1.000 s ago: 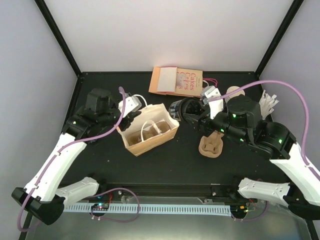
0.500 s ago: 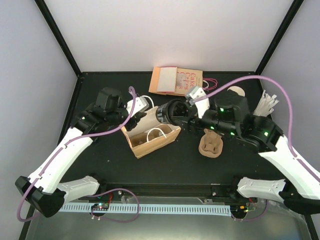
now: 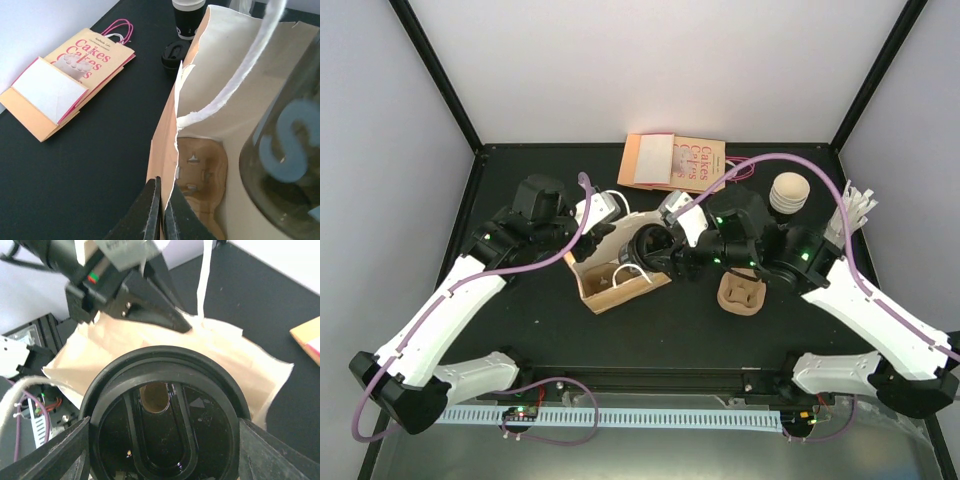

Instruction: Pack the takeout coffee

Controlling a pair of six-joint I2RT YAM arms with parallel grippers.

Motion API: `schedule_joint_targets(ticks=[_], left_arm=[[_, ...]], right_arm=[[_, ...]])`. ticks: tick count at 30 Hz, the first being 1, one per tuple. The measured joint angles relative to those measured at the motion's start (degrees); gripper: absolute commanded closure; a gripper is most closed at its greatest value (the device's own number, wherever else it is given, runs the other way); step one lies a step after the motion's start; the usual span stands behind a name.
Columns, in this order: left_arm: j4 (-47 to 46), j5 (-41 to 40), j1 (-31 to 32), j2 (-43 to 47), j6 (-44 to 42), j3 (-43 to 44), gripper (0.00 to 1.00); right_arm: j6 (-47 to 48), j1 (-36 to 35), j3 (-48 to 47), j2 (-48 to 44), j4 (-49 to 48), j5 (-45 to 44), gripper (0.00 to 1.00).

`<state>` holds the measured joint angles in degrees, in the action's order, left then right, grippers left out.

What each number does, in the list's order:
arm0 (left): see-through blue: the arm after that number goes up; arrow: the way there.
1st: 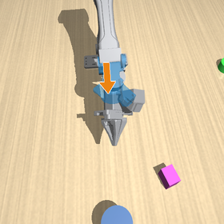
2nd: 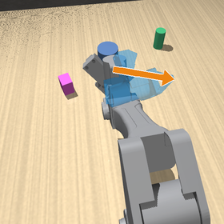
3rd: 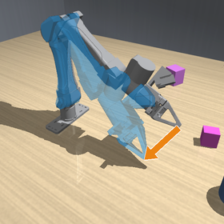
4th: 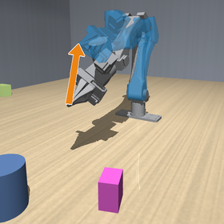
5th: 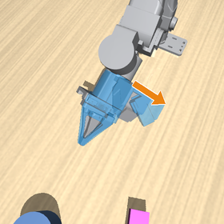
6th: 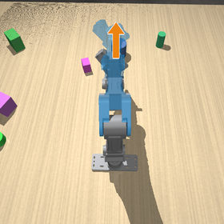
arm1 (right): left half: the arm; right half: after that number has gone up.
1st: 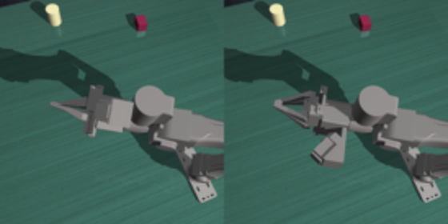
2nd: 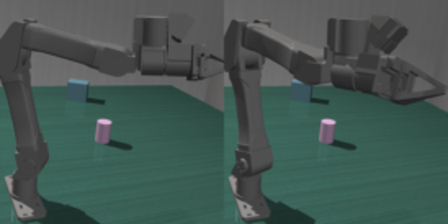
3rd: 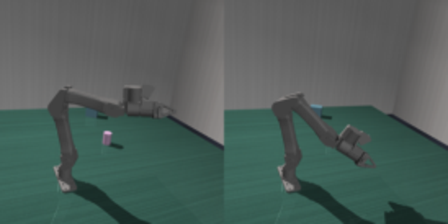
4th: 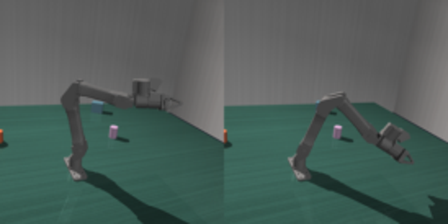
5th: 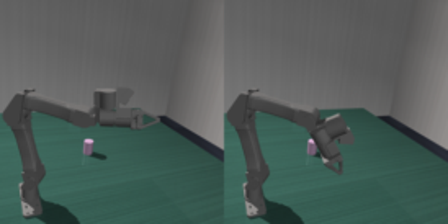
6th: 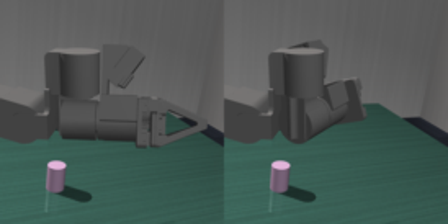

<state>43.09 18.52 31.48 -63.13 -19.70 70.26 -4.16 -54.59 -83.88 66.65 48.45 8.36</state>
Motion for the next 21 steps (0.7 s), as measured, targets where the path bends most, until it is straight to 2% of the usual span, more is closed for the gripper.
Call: schedule_joint_targets(ticks=[11, 16, 21], left_arm=[[-4.63, 4.2, 0.11, 1.42, 2.38, -4.15, 0.9], [-5.49, 5.42, 0.11, 2.75, 3.28, -4.9, 0.75], [-5.49, 6.29, 0.11, 4.83, 4.15, -5.16, 0.52]], right_arm=[[-0.48, -0.42, 3.96, 2.32, 3.06, 0.85, 0.45], [-0.66, -0.44, 5.53, 2.27, 4.0, 1.33, 0.45], [-0.87, -0.48, 8.66, 1.44, 4.61, 1.97, 0.45]])
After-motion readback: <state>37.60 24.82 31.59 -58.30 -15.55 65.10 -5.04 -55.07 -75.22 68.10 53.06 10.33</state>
